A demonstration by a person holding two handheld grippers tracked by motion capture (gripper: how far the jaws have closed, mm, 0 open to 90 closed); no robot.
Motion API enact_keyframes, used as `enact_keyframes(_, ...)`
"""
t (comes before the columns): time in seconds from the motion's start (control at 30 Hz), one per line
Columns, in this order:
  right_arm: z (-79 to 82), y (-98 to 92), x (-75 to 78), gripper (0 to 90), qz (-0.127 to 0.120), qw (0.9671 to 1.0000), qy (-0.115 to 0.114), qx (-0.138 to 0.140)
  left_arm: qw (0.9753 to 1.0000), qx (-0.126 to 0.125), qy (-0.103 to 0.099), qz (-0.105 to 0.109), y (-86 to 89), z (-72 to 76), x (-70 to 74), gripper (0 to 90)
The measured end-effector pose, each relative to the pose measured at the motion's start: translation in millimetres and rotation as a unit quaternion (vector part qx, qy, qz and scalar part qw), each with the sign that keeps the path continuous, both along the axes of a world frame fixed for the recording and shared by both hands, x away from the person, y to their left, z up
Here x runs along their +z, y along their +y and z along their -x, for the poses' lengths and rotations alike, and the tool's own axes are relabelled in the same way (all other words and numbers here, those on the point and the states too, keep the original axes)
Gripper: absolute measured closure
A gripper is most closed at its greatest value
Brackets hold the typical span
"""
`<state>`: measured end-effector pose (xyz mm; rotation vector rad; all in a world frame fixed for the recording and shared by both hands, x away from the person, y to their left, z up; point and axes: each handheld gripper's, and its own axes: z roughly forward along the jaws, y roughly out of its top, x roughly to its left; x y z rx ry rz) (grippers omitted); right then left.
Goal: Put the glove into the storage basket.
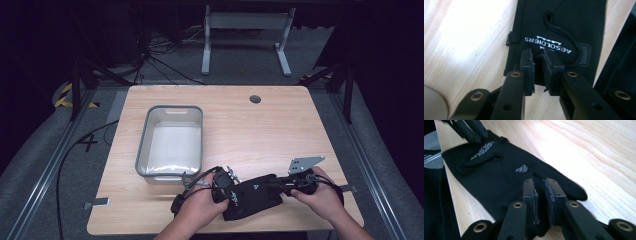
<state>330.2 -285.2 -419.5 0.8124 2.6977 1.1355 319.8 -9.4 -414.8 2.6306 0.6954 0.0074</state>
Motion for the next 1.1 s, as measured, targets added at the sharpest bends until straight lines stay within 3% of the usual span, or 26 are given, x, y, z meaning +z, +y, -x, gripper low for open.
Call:
enact_keyframes(0.1, -0.4, -4.8, 6.7, 79.2, -0.015, 0.9997, -0.017, -0.009, 1.0000, 0.002, 0.002, -0.007, -3.0, 0.3, -5.0, 76.8)
enact_keyframes(0.23, -2.9, -13.6, 10.6, 79.0, -0.013, 0.9992, -0.026, -0.027, 0.9999, 0.008, 0.007, -0.007, -4.9, 0.9, -7.3, 76.2)
enact_keyframes(0.37, -9.8, -24.5, 3.9, 71.9, 0.014, 0.9990, -0.002, -0.043, 0.9999, 0.010, 0.009, -0.007, -5.2, 1.2, -8.2, 76.5)
enact_keyframes(0.47, -13.3, -34.0, 0.6, 68.4, 0.018, 0.9980, 0.001, -0.060, 0.9999, 0.011, 0.009, -0.008, -5.3, 1.1, -8.7, 77.8)
enact_keyframes(0.6, -17.6, -40.1, -3.5, 65.1, 0.028, 0.9969, 0.024, -0.069, 0.9998, 0.014, 0.010, -0.008, -5.6, 1.7, -9.0, 81.0)
enact_keyframes(0.7, -20.8, -40.9, -10.4, 65.4, 0.037, 0.9960, 0.046, -0.067, 0.9998, 0.014, 0.010, -0.008, -5.7, 1.7, -9.4, 82.5)
enact_keyframes(0.8, -23.0, -40.9, -15.0, 78.3, 0.029, 0.9958, 0.061, -0.062, 0.9998, 0.012, 0.010, -0.011, -5.8, 1.8, -9.6, 83.2)
enact_keyframes(0.9, -22.7, -41.3, -10.8, 86.1, 0.032, 0.9964, 0.053, -0.057, 0.9998, 0.012, 0.007, -0.013, -6.0, 2.4, -9.0, 85.1)
enact_keyframes(1.1, -23.6, -38.1, 1.7, 87.2, 0.020, 0.9979, 0.013, -0.061, 0.9998, 0.009, 0.007, -0.017, -7.3, 3.1, -9.4, 88.7)
